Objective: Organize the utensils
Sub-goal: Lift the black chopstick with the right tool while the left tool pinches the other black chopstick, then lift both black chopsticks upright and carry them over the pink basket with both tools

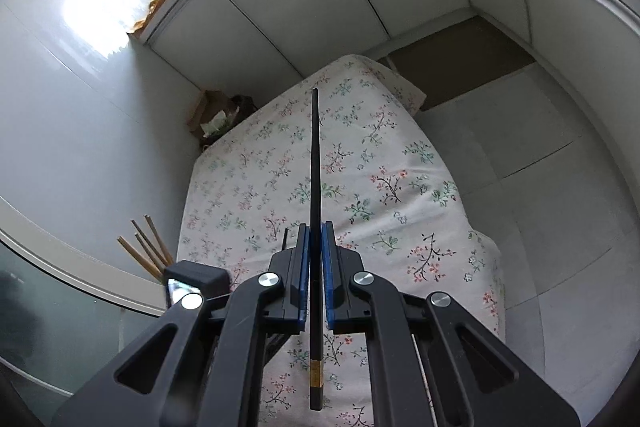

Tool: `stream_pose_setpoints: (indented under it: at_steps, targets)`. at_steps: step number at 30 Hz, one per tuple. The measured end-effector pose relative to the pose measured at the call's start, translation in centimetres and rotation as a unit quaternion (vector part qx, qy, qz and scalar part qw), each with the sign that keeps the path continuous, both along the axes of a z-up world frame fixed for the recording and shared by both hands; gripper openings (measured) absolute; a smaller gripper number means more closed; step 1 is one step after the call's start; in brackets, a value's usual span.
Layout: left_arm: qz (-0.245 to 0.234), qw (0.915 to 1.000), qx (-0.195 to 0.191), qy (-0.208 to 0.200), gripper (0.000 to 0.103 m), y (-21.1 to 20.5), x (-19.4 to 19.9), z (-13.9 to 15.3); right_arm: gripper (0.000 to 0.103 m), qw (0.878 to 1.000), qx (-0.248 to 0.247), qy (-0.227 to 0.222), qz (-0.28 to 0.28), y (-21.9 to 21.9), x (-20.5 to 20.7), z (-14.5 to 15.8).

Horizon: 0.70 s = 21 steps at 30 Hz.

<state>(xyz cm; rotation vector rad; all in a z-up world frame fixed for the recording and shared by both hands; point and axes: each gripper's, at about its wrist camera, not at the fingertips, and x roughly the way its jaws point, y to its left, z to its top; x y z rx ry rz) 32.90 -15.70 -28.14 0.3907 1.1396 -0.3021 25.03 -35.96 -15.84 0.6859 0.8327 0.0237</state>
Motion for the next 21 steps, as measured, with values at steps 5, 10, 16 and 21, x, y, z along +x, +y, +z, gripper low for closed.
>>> stream_pose_setpoints:
  at_steps: [5, 10, 16, 21]
  targets:
    - [0.046, 0.9973, -0.049, 0.029, 0.036, 1.5, 1.4, -0.4, 0.006, 1.0, 0.008, 0.004, 0.0, -0.2, 0.1, -0.3]
    - [0.021, 0.9973, -0.061, 0.036, 0.005, 0.7, 0.9, -0.3, 0.006, 1.0, 0.011, -0.001, -0.001, -0.3, 0.0, -0.1]
    - [0.011, 0.9956, -0.086, 0.037, 0.005, 0.2, -0.8, 1.1, 0.006, 1.0, 0.003, 0.0, -0.006, -0.5, -0.2, -0.1]
    - [-0.043, 0.9881, -0.147, 0.003, 0.005, -0.6, -4.2, 5.3, 0.006, 1.0, 0.001, 0.0, -0.013, -0.7, 0.0, -0.2]
